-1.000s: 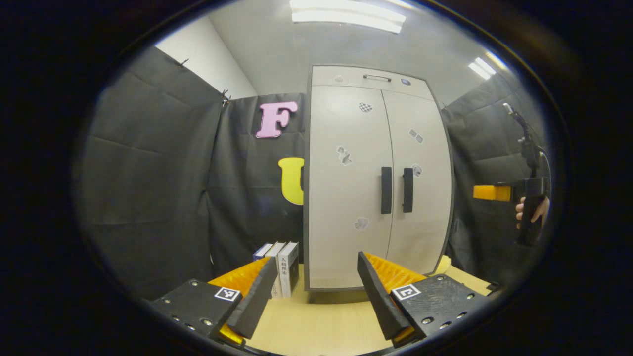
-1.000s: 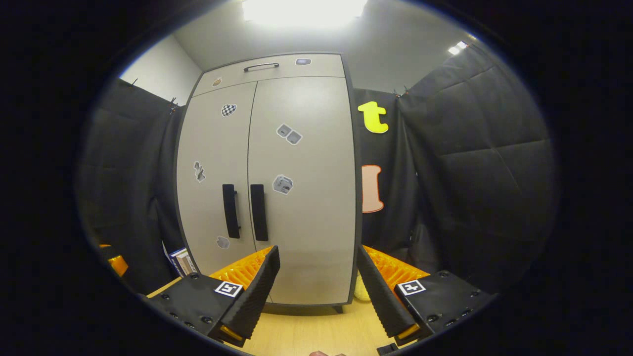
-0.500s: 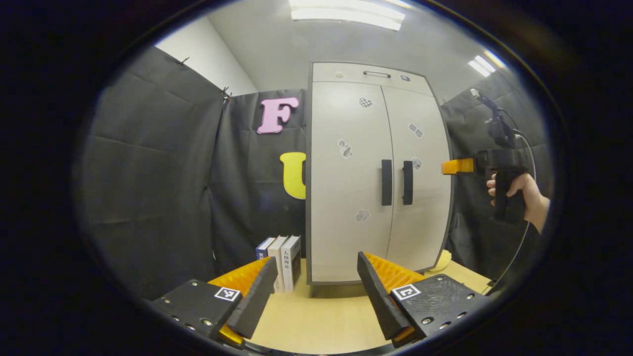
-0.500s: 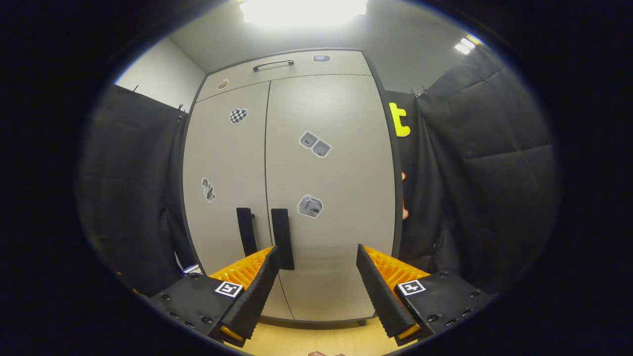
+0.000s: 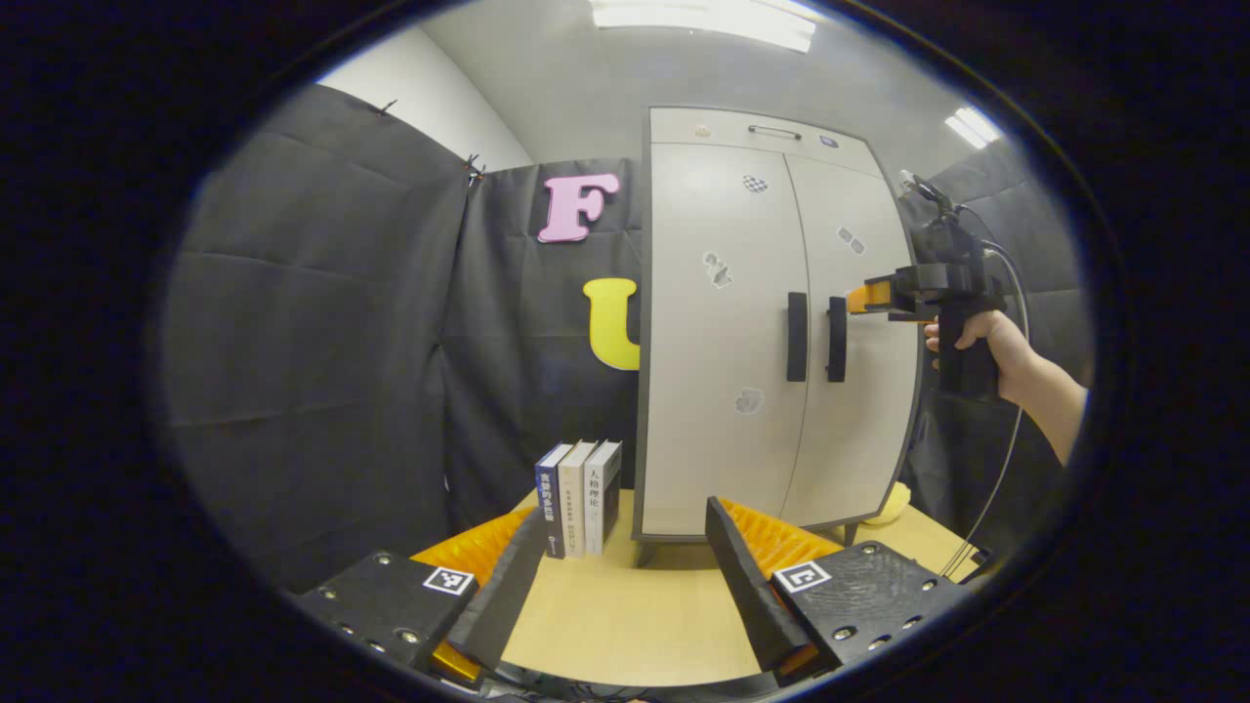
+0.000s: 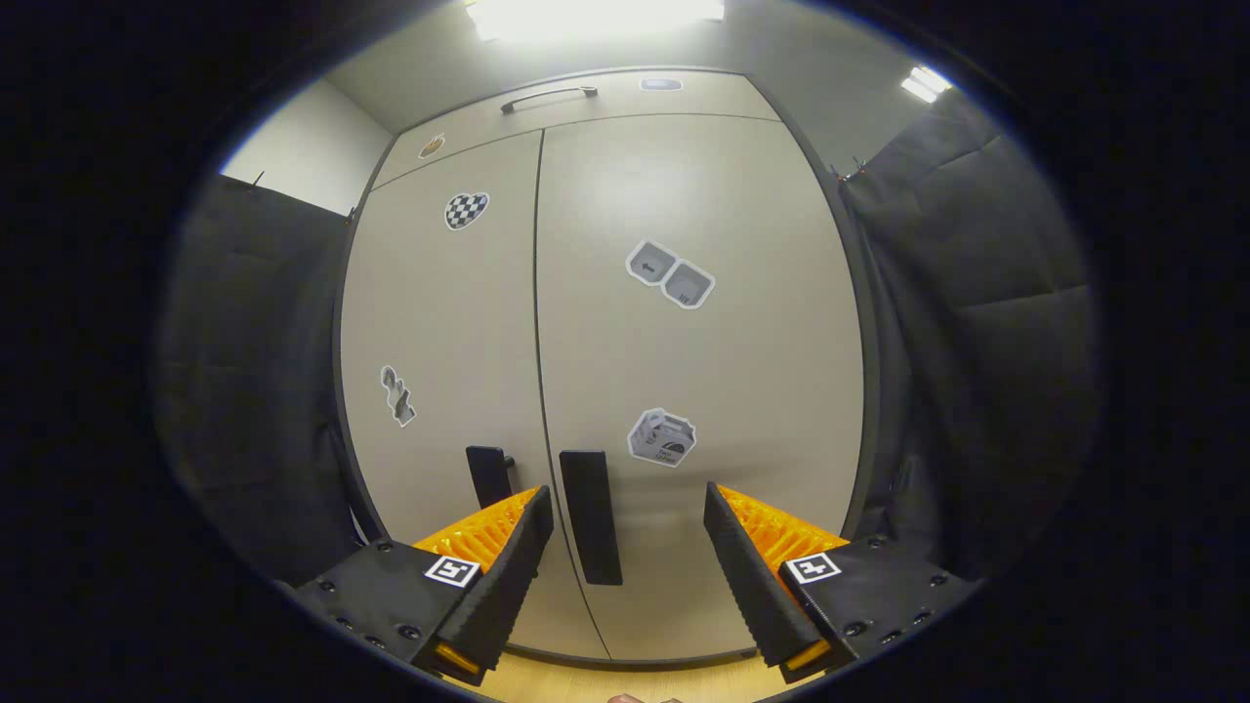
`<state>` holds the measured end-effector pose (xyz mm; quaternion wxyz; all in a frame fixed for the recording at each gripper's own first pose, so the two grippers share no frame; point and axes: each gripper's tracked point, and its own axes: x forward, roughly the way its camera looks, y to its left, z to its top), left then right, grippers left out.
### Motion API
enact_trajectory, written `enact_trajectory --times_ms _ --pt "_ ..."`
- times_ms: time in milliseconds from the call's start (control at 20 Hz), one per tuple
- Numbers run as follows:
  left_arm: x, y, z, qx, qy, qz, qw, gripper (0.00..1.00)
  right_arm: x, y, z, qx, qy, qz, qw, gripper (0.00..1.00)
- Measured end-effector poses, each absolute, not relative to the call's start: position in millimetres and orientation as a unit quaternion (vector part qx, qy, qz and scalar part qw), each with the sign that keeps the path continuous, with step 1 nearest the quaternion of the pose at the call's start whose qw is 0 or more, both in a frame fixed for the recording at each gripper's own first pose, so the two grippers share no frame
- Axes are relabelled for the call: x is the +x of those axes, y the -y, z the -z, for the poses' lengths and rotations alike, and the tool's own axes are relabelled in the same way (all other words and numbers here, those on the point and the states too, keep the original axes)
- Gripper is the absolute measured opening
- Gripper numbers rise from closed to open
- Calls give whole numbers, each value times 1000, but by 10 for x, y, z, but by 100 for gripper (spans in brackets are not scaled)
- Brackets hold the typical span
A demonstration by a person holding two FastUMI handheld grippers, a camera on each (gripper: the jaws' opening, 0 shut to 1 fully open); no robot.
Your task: Open the right door of the double-door shoe cabinet with the right hand, and open the left door with the left hand.
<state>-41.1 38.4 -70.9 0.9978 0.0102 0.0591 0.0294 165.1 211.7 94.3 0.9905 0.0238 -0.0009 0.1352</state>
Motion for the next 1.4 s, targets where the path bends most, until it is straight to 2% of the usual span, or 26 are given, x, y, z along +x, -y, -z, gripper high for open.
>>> enact_trajectory --times_ms 450,500,550,600,750,800,850,900,950,1000,1050,1100,1150,1350,1400 --pt "-287 -633 842 -13 -80 -53 995 94 2036 -2325 -611 2 -27 -126 992 98" --pt "-266 -613 828 -13 -81 -50 995 95 2077 -2342 -560 1 -34 -124 992 92" --pt "-231 -600 800 -12 -78 -47 996 95 2110 -2359 -526 0 -42 -124 991 98" --pt "-200 -588 780 -10 -75 -44 996 95 2145 -2367 -491 -1 -46 -122 991 98" --pt "-118 -544 815 -10 -80 -36 996 95 2236 -2373 -444 -8 -52 -114 992 87" --pt "-111 -534 861 -14 -85 -35 996 95 2240 -2426 -417 -1 -58 -120 991 69" --pt "-103 -520 885 -19 -89 -33 995 95 2236 -2482 -391 8 -67 -130 989 59" --pt "-97 -514 909 -23 -92 -31 995 95 2231 -2499 -370 14 -72 -132 989 45" --pt "-105 -514 924 -25 -95 -31 995 95 2252 -2502 -381 19 -70 -133 988 38" --pt "-115 -514 930 -25 -97 -32 994 95 2233 -2505 -372 28 -70 -137 988 36" --pt "-128 -523 931 -24 -98 -32 994 95 2225 -2500 -387 33 -63 -140 988 38" --pt "-128 -540 942 -23 -100 -35 994 95 2237 -2497 -374 27 -60 -145 987 31" --pt "-133 -569 956 -22 -102 -38 994 95 2229 -2491 -393 19 -55 -146 988 31" --pt "-180 -655 978 -24 -112 -46 992 95 2243 -2501 -368 19 -57 -157 986 10" --pt "-200 -678 996 -24 -114 -49 992 94 2219 -2497 -368 18 -58 -160 985 10"
